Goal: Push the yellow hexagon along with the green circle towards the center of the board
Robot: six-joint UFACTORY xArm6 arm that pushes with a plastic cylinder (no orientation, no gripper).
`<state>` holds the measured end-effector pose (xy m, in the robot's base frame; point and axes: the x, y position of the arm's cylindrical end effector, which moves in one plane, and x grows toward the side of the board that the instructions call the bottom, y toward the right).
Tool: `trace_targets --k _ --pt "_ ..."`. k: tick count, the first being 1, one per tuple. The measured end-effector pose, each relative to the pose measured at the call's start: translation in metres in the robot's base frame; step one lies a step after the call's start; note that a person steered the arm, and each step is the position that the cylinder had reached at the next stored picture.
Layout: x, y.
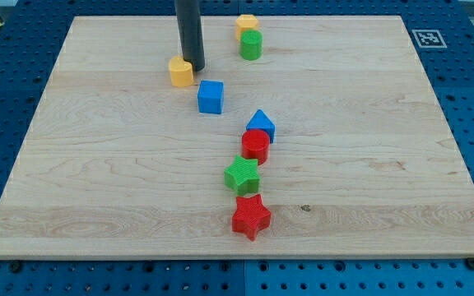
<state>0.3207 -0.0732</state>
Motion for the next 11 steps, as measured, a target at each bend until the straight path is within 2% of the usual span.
trace_targets --k 1,2,4,5,6,9,11 --pt "0.000 0.000" --pt "-0.020 0.001" --pt "-0.102 0.021" --pt "-0.124 0.066" --pt "-0.122 0.082" --pt "-0.076 0.077" --pt "-0.065 0.100"
